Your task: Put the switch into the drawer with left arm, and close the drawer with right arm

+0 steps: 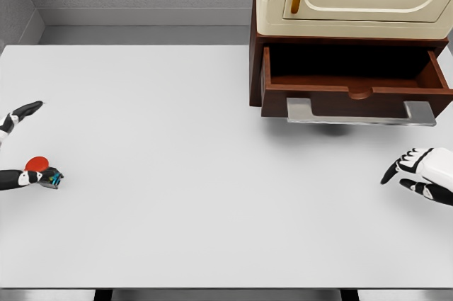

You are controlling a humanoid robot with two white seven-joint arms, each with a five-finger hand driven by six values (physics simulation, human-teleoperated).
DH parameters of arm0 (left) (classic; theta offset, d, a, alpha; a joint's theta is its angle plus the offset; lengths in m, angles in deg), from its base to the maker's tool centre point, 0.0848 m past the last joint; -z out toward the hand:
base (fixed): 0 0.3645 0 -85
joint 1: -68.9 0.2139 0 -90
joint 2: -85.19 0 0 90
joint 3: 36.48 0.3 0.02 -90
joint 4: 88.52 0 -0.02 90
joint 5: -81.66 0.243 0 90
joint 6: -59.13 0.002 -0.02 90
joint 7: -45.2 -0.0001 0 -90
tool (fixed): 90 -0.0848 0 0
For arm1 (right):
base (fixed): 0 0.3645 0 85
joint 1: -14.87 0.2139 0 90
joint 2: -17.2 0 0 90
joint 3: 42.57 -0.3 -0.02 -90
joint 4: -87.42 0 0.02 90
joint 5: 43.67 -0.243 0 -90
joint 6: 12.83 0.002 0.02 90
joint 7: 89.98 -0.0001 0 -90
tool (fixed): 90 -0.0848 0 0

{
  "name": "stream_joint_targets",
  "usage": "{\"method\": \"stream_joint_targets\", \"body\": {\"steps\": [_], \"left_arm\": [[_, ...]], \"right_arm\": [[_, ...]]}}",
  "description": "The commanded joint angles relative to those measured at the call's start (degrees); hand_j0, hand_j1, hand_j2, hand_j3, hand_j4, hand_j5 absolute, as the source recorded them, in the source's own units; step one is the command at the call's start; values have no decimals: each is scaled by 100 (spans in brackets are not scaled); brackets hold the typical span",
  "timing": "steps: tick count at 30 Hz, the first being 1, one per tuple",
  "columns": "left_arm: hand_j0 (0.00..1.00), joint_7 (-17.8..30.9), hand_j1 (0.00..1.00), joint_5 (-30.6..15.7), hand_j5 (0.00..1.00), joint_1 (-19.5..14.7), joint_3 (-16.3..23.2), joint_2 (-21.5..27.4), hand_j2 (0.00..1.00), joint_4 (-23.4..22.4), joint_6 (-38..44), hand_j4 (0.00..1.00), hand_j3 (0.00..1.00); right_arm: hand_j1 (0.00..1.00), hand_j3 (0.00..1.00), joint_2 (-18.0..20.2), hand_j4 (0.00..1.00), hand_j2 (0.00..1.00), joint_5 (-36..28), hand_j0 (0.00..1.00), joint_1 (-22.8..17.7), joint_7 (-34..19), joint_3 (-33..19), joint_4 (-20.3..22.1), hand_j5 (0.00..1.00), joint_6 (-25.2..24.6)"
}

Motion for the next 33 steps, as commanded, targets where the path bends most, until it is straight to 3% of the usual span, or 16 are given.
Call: {"method": "stream_joint_targets", "body": {"steps": [1, 5, 12, 20, 23, 33], "left_arm": [[100, 5, 100, -373, 100, 17, 0, 15, 100, -199, 10, 100, 100], [100, 5, 100, -470, 100, 307, 17, -20, 100, -471, 10, 100, 100], [100, 14, 100, -399, 100, 334, 176, -196, 100, -542, 10, 100, 100], [100, 23, 100, -355, 100, 44, 220, -363, 100, -893, 10, 100, 100], [100, 23, 100, -329, 100, -220, 431, -363, 100, -1297, 10, 100, 100], [100, 14, 100, -329, 100, -272, 545, -319, 100, -1570, 10, 100, 100]], "right_arm": [[52, 52, 74, 52, 52, -37, 52, 0, 14, -1, -12, 52, -3], [52, 52, 197, 52, 52, -37, 52, 0, -4, -1, -4, 52, -3], [52, 52, 180, 52, 52, -46, 52, -9, -30, 8, 40, 52, -3], [52, 52, 188, 52, 52, -46, 52, -9, -39, 17, 49, 52, -3], [52, 52, 188, 52, 52, -46, 52, -9, -39, 26, 49, 52, -3], [52, 52, 180, 52, 52, -37, 52, 44, -57, 8, 49, 52, -3]]}}
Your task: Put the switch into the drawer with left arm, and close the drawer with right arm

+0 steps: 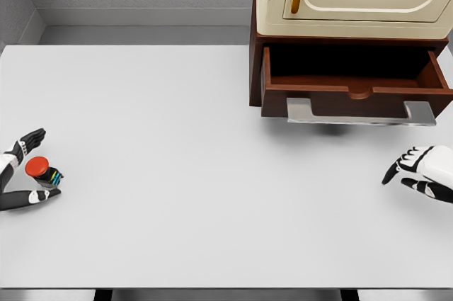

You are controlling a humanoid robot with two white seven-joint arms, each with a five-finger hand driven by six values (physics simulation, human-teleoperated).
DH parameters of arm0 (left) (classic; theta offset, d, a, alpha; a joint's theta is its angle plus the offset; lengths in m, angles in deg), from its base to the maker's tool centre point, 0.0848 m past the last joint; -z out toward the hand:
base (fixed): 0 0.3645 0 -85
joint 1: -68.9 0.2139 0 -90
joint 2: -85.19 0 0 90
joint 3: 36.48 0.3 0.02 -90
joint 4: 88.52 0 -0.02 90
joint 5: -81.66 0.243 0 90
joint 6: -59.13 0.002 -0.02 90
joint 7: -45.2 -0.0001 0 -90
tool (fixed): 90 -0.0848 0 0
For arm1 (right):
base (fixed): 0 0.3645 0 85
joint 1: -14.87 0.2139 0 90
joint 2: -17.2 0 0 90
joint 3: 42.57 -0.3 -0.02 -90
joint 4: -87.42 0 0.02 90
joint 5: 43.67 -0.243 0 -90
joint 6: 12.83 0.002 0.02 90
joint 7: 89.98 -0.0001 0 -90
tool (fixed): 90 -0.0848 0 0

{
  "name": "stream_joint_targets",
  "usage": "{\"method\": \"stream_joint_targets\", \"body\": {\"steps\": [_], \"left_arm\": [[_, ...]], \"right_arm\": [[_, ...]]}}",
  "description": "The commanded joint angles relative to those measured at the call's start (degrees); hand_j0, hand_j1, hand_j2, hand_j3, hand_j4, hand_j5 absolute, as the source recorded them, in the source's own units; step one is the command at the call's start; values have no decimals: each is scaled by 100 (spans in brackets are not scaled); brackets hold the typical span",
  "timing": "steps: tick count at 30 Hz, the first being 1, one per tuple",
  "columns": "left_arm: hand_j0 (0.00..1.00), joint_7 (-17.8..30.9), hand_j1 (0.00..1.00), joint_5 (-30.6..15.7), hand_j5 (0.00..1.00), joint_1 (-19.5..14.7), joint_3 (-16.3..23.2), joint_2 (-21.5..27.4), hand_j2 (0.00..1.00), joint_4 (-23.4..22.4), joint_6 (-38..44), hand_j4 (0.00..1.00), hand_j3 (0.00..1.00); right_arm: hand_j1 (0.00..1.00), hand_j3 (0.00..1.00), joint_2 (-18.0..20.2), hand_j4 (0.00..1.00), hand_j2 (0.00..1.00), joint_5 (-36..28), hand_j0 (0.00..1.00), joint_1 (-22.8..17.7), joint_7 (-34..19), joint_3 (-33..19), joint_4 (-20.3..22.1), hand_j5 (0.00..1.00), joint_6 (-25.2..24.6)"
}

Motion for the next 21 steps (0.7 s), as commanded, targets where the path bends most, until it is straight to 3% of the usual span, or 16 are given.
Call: {"method": "stream_joint_targets", "body": {"steps": [1, 6, 13, 20, 21], "left_arm": [[100, -3, 100, -43, 100, 0, 8, 39, 100, -82, 7, 100, 100], [97, -3, 97, -87, 97, 44, 17, 170, 97, -47, 7, 97, 97], [79, -3, 79, -61, 79, 70, 105, 179, 79, -56, 7, 79, 79], [79, -3, 79, -17, 79, 70, 254, 250, 79, -135, 7, 79, 79], [73, -3, 73, -25, 73, 70, 254, 258, 73, -144, 7, 73, 73]], "right_arm": [[52, 52, 12, 52, 52, -35, 52, 0, 1, -3, 2, 52, -3], [52, 52, 12, 52, 52, -35, 52, 53, 1, -3, 2, 52, -3], [52, 52, 20, 52, 52, -35, 52, 53, 1, -3, -7, 52, -3], [52, 52, 21, 52, 52, -35, 52, 44, 1, 6, 2, 52, -3], [52, 52, 21, 52, 52, -35, 52, 44, 1, 6, 2, 52, -3]]}}
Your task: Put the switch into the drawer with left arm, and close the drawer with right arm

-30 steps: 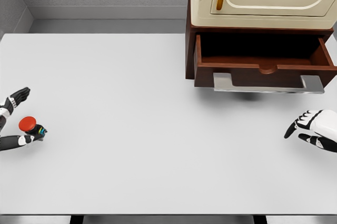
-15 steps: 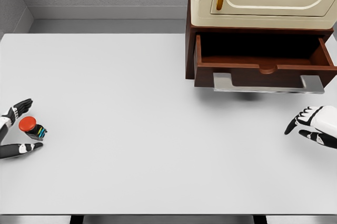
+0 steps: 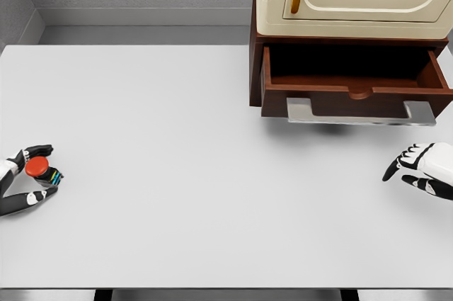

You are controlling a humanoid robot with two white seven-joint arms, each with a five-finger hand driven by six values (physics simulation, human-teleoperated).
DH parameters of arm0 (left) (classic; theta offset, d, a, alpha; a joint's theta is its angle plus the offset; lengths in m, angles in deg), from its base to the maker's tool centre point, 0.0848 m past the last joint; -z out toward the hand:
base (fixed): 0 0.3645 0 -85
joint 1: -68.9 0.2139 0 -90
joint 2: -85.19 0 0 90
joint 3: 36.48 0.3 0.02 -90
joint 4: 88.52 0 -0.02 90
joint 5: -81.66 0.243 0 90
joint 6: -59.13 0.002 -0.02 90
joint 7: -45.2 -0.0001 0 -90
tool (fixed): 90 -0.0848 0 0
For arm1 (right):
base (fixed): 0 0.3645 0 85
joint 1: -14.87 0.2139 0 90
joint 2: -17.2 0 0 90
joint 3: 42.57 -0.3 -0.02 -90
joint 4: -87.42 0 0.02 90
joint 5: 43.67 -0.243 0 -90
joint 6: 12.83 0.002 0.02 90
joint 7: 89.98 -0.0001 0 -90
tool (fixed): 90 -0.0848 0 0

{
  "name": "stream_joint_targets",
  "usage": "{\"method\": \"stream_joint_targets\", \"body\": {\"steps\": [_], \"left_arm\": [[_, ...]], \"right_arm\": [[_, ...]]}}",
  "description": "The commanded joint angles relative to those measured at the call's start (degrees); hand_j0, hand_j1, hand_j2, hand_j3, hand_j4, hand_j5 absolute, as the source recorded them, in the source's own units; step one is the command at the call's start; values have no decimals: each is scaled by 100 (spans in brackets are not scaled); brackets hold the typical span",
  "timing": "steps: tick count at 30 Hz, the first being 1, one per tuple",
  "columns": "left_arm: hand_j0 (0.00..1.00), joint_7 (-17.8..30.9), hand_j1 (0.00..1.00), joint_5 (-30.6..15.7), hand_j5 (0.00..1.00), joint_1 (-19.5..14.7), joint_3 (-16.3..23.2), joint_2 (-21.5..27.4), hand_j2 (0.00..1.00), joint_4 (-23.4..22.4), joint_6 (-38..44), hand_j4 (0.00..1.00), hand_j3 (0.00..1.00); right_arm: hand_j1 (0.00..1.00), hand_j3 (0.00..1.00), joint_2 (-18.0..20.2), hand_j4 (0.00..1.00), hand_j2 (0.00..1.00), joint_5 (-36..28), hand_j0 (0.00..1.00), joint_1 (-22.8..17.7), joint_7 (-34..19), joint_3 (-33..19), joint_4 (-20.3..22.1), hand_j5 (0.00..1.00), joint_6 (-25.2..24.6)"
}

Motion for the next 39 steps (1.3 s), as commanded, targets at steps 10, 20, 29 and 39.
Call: {"method": "stream_joint_targets", "body": {"steps": [10, 20, 29, 39], "left_arm": [[53, -7, 53, 98, 53, 9, 46, 66, 53, -36, 32, 53, 53], [19, -7, 19, 89, 19, -44, 37, 57, 19, 69, 32, 19, 19], [19, -7, 19, 89, 19, -167, -16, 118, 19, 904, 32, 19, 19], [19, 2, 19, 564, 19, -299, -59, 180, 19, 2670, 32, 19, 19]], "right_arm": [[52, 52, 11, 52, 52, -38, 52, 0, 2, 1, 3, 52, -3], [52, 52, 11, 52, 52, -37, 52, 0, 2, 1, -6, 52, -3], [52, 52, 11, 52, 52, -29, 52, 0, 2, 1, -6, 52, -3], [52, 52, 11, 52, 52, -29, 52, 0, 11, 1, -6, 52, -3]]}}
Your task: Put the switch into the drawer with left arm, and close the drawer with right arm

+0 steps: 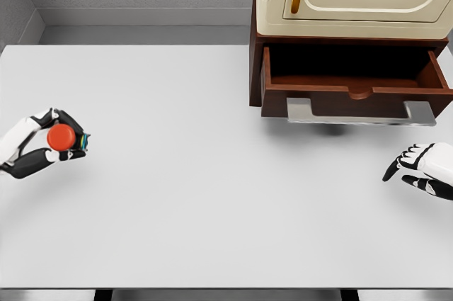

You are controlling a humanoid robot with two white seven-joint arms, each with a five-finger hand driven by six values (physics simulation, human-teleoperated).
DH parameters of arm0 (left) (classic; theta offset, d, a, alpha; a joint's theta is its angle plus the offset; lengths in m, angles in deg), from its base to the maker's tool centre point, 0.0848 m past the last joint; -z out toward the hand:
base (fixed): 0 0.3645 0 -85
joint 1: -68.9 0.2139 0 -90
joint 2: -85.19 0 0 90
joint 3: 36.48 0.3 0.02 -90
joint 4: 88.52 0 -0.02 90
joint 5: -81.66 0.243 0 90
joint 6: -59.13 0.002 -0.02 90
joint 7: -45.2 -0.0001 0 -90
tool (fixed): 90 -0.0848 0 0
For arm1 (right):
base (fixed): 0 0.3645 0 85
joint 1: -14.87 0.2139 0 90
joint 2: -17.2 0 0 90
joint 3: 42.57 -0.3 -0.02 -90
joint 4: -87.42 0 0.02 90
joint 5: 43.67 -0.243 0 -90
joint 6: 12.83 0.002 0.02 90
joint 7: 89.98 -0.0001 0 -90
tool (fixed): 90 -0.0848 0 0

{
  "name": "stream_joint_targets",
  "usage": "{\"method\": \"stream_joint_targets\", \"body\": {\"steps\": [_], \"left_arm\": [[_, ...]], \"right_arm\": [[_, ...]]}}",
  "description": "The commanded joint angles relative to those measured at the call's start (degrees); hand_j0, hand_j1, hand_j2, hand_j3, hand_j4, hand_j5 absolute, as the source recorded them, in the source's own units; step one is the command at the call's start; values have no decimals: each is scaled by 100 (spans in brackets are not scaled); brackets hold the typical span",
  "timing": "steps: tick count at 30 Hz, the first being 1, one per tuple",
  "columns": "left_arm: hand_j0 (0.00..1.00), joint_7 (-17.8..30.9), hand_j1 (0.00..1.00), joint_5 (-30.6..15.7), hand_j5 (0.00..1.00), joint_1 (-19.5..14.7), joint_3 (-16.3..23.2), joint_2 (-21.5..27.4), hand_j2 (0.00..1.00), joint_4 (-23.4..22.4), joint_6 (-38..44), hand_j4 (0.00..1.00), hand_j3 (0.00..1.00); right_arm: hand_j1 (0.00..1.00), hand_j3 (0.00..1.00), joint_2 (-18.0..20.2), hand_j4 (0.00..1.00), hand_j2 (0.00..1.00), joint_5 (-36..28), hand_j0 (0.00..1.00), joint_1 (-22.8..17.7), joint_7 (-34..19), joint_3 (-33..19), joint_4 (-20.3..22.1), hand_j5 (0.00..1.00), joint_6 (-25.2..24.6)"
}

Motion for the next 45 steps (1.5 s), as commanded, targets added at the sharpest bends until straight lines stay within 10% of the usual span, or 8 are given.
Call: {"method": "stream_joint_targets", "body": {"steps": [1, 20, 45], "left_arm": [[19, -3, 19, 101, 19, -9, -12, 10, 19, 398, 10, 19, 19], [19, 5, 19, 655, 19, -1960, 1464, -535, 19, 732, 161, 19, 19], [19, 5, 19, 1534, 19, -2768, 1728, -2793, 19, 715, 1321, 19, 19]], "right_arm": [[52, 52, 10, 52, 52, -37, 52, 0, -3, -1, 2, 52, -3], [52, 52, 10, 52, 52, -37, 52, 0, 5, -1, -16, 52, -3], [52, 52, 10, 52, 52, -37, 52, 0, 5, -1, -33, 52, -3]]}}
